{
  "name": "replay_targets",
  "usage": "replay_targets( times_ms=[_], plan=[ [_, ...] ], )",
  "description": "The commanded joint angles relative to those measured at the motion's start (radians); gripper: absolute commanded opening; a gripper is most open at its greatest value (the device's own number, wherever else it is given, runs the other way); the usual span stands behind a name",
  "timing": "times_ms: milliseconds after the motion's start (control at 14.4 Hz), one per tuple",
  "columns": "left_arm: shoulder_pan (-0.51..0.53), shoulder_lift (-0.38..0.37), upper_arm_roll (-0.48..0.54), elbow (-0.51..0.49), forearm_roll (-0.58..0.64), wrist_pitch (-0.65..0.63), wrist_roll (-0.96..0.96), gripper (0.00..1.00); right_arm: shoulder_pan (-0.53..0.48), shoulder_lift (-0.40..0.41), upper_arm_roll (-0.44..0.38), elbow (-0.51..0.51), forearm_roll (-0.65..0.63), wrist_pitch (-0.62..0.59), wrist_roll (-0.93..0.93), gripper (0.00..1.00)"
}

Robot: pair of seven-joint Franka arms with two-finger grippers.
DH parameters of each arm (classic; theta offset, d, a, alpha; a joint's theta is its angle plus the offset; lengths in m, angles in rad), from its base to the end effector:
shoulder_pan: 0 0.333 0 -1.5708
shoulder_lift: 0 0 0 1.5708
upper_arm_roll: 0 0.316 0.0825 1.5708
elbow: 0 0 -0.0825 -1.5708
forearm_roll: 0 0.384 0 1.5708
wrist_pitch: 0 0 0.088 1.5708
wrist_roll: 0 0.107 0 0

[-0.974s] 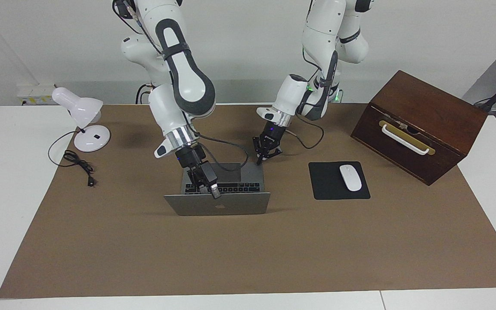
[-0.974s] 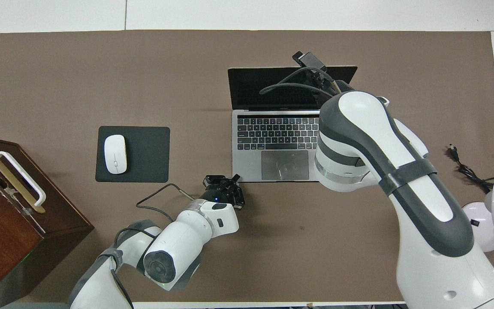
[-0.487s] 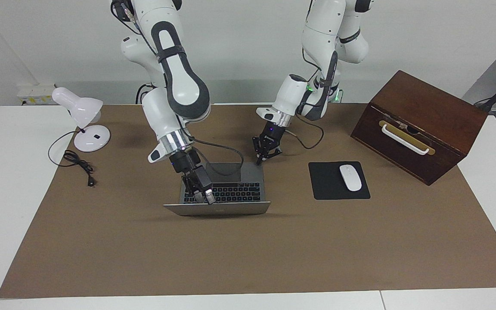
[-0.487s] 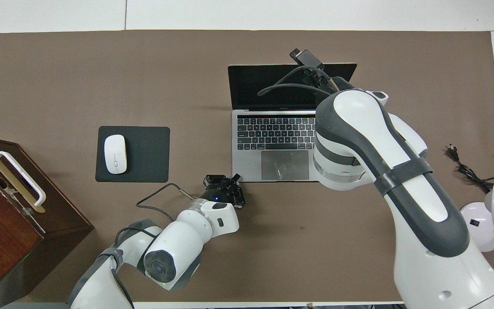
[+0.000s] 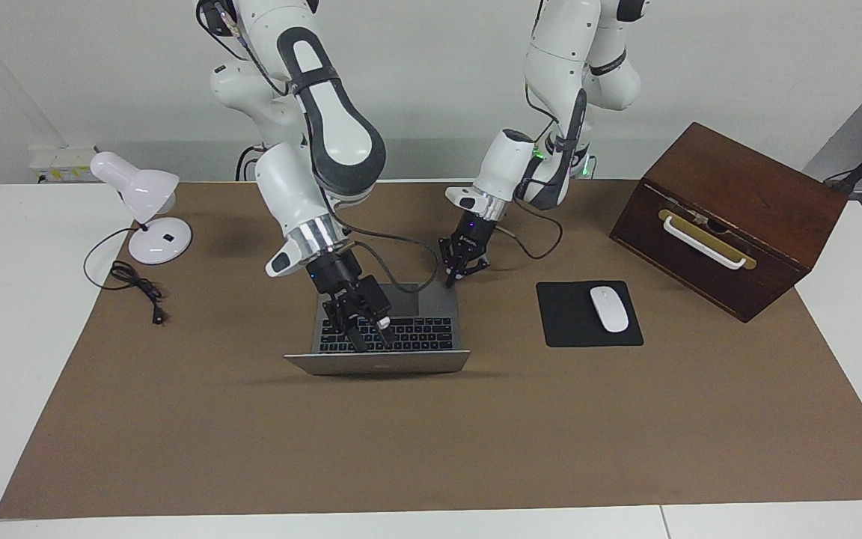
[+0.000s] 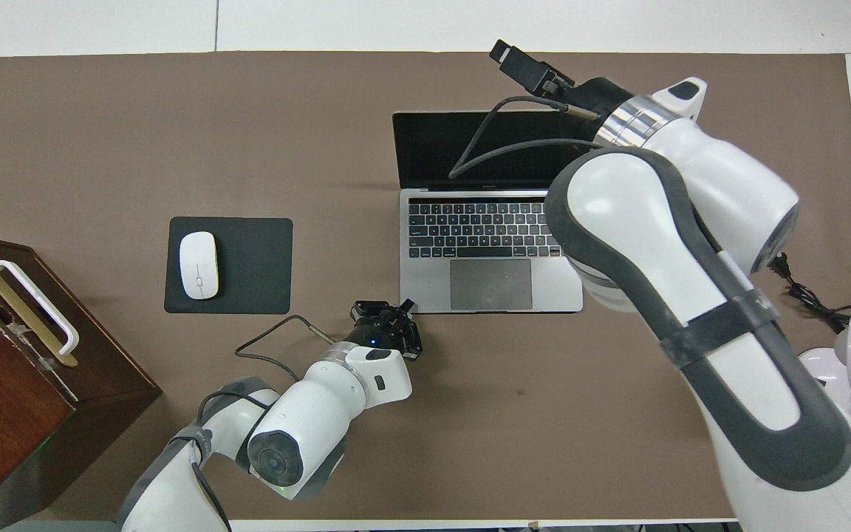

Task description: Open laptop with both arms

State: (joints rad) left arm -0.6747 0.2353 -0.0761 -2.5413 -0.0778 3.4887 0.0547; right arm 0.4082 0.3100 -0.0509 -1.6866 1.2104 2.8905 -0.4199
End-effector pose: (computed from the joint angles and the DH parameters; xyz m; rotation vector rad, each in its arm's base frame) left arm 0.3749 -0.3373 0.2684 2.5568 -0.9534 0.9448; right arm 0.6564 0.1909 0.4934 -2.2107 0.3049 -0.9579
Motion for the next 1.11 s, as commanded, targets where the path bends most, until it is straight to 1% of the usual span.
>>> replay_targets(
  times_ms=[0, 70, 139, 348, 557, 696, 835, 904, 974, 1043],
  plan=[
    [-0.019, 0.047, 0.013, 0.027, -0.011, 0.016, 0.019, 0.0, -0.075, -0.003, -0.006, 0.028, -0.205, -0.143, 0.053, 0.98],
    [-0.019, 0.047, 0.013, 0.029, -0.011, 0.016, 0.019, 0.0, -0.094, -0.02, -0.015, 0.031, -0.294, -0.202, 0.094, 0.98],
    [-0.019, 0.047, 0.013, 0.029, -0.011, 0.016, 0.019, 0.0, -0.109, -0.032, -0.03, 0.036, -0.392, -0.286, 0.149, 0.98],
    [-0.017, 0.039, 0.012, 0.029, -0.017, 0.016, 0.017, 0.0, -0.146, -0.057, -0.098, 0.068, -0.677, -0.566, 0.216, 0.98],
    [-0.013, 0.016, 0.012, 0.029, -0.019, 0.016, 0.002, 0.0, -0.18, -0.063, -0.162, 0.1, -0.881, -0.802, 0.214, 0.98],
    [-0.006, -0.011, 0.012, 0.029, -0.019, 0.015, -0.032, 0.0, -0.201, -0.113, -0.19, 0.1, -1.019, -0.932, 0.216, 0.98],
    [-0.002, -0.042, 0.01, 0.019, -0.02, 0.01, -0.042, 0.0, -0.23, -0.179, -0.198, 0.091, -1.101, -1.043, 0.216, 0.98],
    [0.003, -0.057, 0.012, 0.015, -0.022, -0.005, -0.053, 0.0, -0.252, -0.213, -0.198, 0.081, -1.108, -1.08, 0.217, 0.98],
    [0.013, -0.08, 0.012, 0.016, -0.022, -0.04, -0.055, 0.0, -0.276, -0.236, -0.196, 0.07, -1.109, -1.115, 0.217, 0.98],
    [0.027, -0.115, 0.012, 0.018, -0.022, -0.099, -0.055, 0.0, -0.291, -0.262, -0.196, 0.05, -1.108, -1.123, 0.214, 0.98]
  ],
)
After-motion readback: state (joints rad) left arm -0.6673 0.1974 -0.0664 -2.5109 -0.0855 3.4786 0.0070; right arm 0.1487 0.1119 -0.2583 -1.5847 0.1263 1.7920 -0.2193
